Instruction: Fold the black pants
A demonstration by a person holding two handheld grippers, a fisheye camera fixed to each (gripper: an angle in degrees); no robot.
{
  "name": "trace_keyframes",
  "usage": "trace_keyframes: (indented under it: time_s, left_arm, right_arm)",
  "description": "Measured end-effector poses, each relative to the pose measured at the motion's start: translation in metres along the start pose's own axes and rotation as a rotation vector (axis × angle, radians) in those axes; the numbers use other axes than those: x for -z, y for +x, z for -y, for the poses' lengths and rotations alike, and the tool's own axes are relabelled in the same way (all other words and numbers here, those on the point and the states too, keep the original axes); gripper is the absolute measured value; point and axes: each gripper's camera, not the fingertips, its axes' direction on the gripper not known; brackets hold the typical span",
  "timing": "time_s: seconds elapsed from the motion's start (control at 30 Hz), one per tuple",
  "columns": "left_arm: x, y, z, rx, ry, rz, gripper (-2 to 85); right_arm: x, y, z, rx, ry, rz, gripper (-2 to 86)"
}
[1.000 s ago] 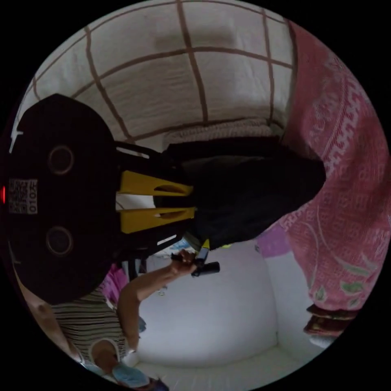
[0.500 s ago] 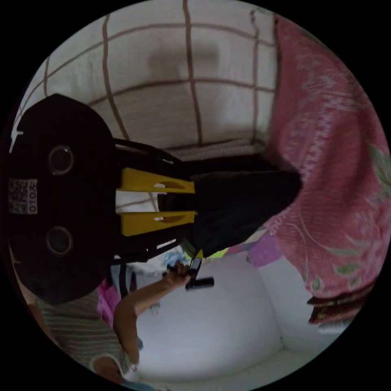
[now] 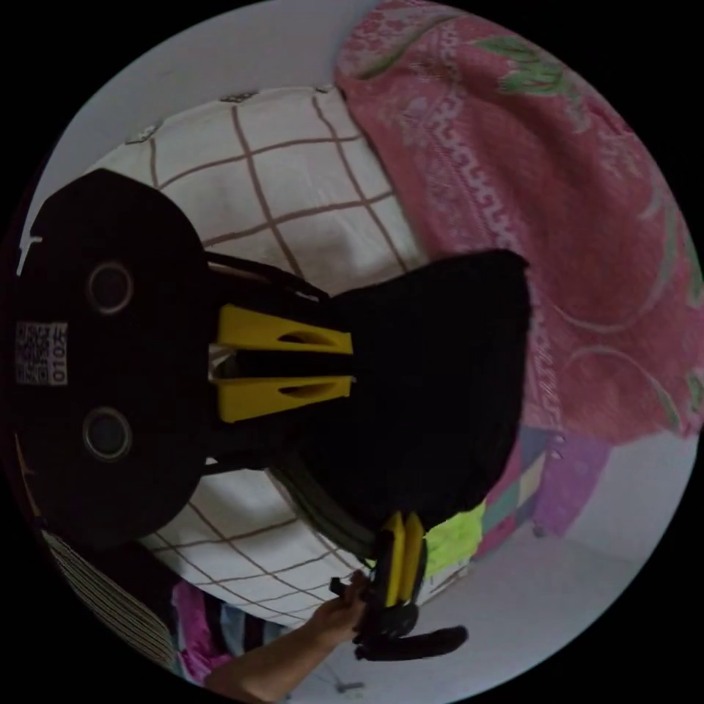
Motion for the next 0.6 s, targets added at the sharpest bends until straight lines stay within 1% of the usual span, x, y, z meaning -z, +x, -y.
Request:
trace_keyframes:
  time_s: [0.07,0.13,0.2,0.27,0.3,0.37,0.4,0.47,0.53,0.6]
  left_arm:
    - [0.007,0.009,-0.003,0.026,-0.005,-0.01,4.2]
    - [0.021,0.023,-0.008,-0.011,-0.007,-0.011,4.1]
    - [0.048,0.043,-0.023,-0.047,0.062,0.032,4.0]
    - [0.095,0.074,-0.061,-0.056,0.19,0.093,3.5]
    - [0.106,0.084,-0.074,-0.058,0.216,0.11,3.4]
    - [0.143,0.126,-0.131,-0.057,0.278,0.189,2.5]
    - [0.15,0.137,-0.146,-0.056,0.282,0.201,2.3]
    - [0.172,0.181,-0.204,-0.075,0.258,0.227,1.5]
    - [0.189,0.213,-0.245,-0.075,0.24,0.232,0.9]
    - [0.209,0.242,-0.283,-0.067,0.257,0.209,0.3]
  right_arm:
    - [0.007,-0.006,-0.003,0.014,-0.008,0.008,8.7]
    - [0.024,-0.017,-0.007,0.064,-0.041,0.026,8.7]
    - [0.052,-0.027,-0.018,0.097,-0.004,0.031,8.6]
    - [0.087,-0.04,-0.042,0.097,0.092,0.004,8.5]
    - [0.108,-0.049,-0.064,0.099,0.129,0.004,8.5]
    - [0.129,-0.068,-0.103,0.107,0.13,-0.023,8.5]
    - [0.138,-0.083,-0.133,0.111,0.108,-0.042,8.6]
    - [0.147,-0.106,-0.182,0.087,0.055,-0.045,8.6]
    - [0.158,-0.139,-0.25,0.013,-0.005,0.01,8.5]
    - [0.169,-0.169,-0.297,-0.032,-0.026,0.063,8.2]
